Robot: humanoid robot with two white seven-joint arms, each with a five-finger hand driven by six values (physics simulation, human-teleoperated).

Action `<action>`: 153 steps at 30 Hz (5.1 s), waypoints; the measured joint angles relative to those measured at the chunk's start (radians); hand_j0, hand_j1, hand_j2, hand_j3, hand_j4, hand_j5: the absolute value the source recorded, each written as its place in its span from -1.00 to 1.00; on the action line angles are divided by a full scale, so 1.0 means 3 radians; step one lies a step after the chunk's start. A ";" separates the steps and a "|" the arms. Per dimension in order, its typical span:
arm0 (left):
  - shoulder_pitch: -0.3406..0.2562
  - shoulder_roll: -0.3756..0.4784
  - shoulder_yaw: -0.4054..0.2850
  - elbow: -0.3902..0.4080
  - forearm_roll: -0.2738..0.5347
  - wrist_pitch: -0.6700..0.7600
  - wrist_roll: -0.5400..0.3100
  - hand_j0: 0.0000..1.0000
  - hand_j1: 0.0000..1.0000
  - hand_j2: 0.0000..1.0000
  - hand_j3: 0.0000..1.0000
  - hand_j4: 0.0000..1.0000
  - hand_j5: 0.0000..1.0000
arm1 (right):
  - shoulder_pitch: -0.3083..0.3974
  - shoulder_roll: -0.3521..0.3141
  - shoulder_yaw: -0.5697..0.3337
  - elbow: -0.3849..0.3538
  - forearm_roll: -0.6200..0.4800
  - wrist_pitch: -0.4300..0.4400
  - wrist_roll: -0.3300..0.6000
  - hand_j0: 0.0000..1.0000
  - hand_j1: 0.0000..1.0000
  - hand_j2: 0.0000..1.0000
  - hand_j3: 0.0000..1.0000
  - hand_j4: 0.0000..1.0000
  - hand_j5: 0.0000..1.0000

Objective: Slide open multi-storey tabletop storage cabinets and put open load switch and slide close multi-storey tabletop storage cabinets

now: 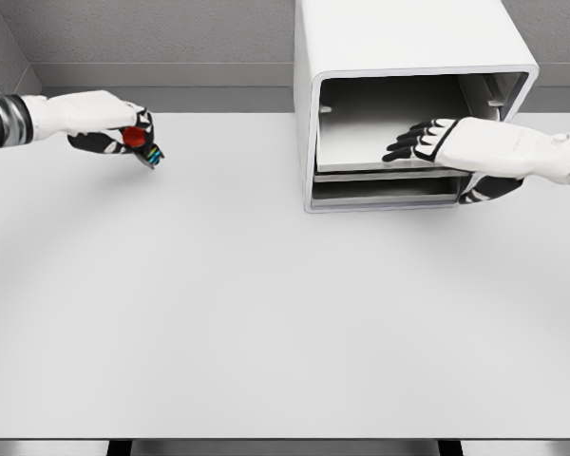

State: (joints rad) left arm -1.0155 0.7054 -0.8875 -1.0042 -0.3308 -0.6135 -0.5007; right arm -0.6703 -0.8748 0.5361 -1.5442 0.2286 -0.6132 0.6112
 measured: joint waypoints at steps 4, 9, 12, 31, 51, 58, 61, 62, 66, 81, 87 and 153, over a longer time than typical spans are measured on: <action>0.0077 0.0113 0.0000 -0.0325 -0.0002 -0.0002 -0.0002 -0.22 -0.22 -0.22 -0.22 -0.22 -0.22 | -0.0194 0.0117 0.0205 0.0112 0.0070 0.0001 0.0000 1.00 1.00 1.00 1.00 1.00 1.00; 0.0123 0.0174 0.0001 -0.0611 -0.0001 -0.0002 -0.0002 -0.22 -0.22 -0.22 -0.22 -0.22 -0.22 | -0.0286 0.0252 0.0306 0.0472 0.0161 0.0013 0.0000 1.00 1.00 1.00 1.00 1.00 1.00; 0.0128 0.0184 0.0003 -0.0742 -0.0001 -0.0002 -0.0003 -0.22 -0.22 -0.22 -0.22 -0.22 -0.22 | -0.0281 0.0267 0.0346 0.0541 0.0183 0.0031 -0.0004 1.00 1.00 1.00 1.00 1.00 1.00; 0.0312 0.0481 -0.0006 -0.1755 0.0038 0.0000 0.0006 -0.22 -0.22 -0.22 -0.22 -0.22 -0.22 | 0.0061 -0.0052 0.0180 -0.0019 0.0186 0.0054 -0.0026 1.00 1.00 1.00 1.00 1.00 1.00; 0.0312 0.0571 -0.0006 -0.2130 0.0297 0.0001 0.0004 -0.21 -0.21 -0.21 -0.21 -0.21 -0.21 | 0.0593 -0.0365 -0.0446 -0.0393 0.0182 0.0001 -0.0001 1.00 1.00 1.00 1.00 1.00 1.00; 0.0312 0.0612 -0.0010 -0.2143 0.0307 0.0000 0.0001 -0.21 -0.21 -0.21 -0.21 -0.21 -0.21 | 0.0624 -0.0437 -0.0531 -0.0463 0.0118 -0.0001 0.0000 1.00 1.00 1.00 1.00 1.00 1.00; 0.0312 0.0615 -0.0010 -0.2144 0.0309 0.0000 0.0000 -0.21 -0.21 -0.21 -0.21 -0.21 -0.21 | 0.0639 -0.0448 -0.0539 -0.0482 0.0110 -0.0002 0.0000 1.00 1.00 1.00 1.00 1.00 1.00; 0.0312 0.0616 -0.0010 -0.2144 0.0309 0.0000 0.0000 -0.21 -0.21 -0.21 -0.21 -0.21 -0.21 | 0.0639 -0.0450 -0.0540 -0.0489 0.0108 -0.0002 0.0000 1.00 1.00 1.00 1.00 1.00 1.00; 0.0312 0.0617 -0.0010 -0.2144 0.0310 0.0000 0.0000 -0.21 -0.21 -0.21 -0.21 -0.21 -0.21 | 0.0644 -0.0458 -0.0553 -0.0514 0.0089 -0.0002 0.0000 1.00 1.00 1.00 1.00 1.00 1.00; 0.0312 0.0622 -0.0011 -0.2144 0.0311 0.0001 0.0000 -0.21 -0.21 -0.21 -0.21 -0.21 -0.21 | 0.0654 -0.0422 -0.0579 -0.0538 -0.0053 0.0007 0.0000 1.00 1.00 1.00 1.00 1.00 1.00; 0.0312 0.0622 -0.0011 -0.2144 0.0311 0.0001 0.0000 -0.21 -0.21 -0.21 -0.21 -0.21 -0.21 | 0.0557 -0.0365 -0.0558 -0.0475 0.0028 0.0280 0.0000 1.00 1.00 1.00 1.00 1.00 1.00; 0.0312 0.0681 -0.0009 -0.2179 0.0327 0.0002 0.0007 -0.21 -0.21 -0.21 -0.21 -0.21 -0.21 | 0.0107 -0.0206 0.0230 -0.0447 0.0387 0.0261 -0.0010 1.00 1.00 1.00 1.00 1.00 1.00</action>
State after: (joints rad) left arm -0.9219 0.9098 -0.8902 -1.6579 -0.2328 -0.6130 -0.4985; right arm -0.6381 -0.9366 0.6052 -1.6783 0.3447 -0.5348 0.6081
